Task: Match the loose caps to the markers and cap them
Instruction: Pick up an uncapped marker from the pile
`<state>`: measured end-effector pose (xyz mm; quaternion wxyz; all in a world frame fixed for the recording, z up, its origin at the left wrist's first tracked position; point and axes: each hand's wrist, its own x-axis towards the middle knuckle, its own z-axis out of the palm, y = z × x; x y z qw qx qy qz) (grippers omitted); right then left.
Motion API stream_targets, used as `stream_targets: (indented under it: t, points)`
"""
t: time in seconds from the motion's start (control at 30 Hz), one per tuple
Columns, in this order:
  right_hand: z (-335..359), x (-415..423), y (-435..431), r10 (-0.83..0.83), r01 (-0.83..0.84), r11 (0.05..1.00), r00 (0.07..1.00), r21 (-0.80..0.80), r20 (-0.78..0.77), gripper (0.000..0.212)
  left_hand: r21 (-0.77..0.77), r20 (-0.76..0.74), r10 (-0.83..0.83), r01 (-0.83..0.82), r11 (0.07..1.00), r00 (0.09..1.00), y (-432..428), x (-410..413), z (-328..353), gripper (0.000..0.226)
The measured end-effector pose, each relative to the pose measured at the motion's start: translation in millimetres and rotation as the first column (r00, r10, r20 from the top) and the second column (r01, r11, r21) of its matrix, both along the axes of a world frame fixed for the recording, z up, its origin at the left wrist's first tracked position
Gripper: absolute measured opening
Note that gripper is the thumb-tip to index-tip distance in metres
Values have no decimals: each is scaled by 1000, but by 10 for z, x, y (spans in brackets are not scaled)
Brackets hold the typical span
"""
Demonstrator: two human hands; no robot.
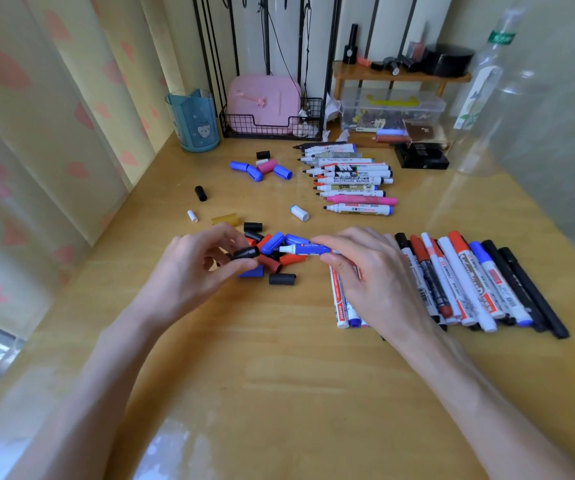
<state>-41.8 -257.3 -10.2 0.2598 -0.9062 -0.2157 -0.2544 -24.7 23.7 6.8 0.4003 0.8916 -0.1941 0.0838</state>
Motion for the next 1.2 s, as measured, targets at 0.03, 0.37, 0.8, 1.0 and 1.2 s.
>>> stream_targets:
  t: [0.03, 0.37, 0.8, 1.0, 1.2]
  points:
    - [-3, 1, 9, 4, -4, 1000, 1000, 1, 4, 24, -16, 2, -13, 13, 1000, 1000, -35, -10, -13, 26]
    - [6, -7, 9, 18, -18, 1000, 999, -6, 41, 25, -58, 22, -48, 49, 997, 999, -153, -41, -56, 25]
    - [-33, -28, 67, 37, -37, 999, 996, -5, 84, 26, -118, 133, -7, 23, 993, 991, -332, -57, -185, 28]
    - [-15, -62, 102, 9, -10, 1000, 995, 14, 98, 34, -118, 196, 4, 19, 993, 981, -380, -57, -175, 22]
    - [17, -87, 103, 14, -14, 1000, 995, 1, 100, 38, -97, 205, -28, 49, 994, 978, -404, -61, -183, 19]
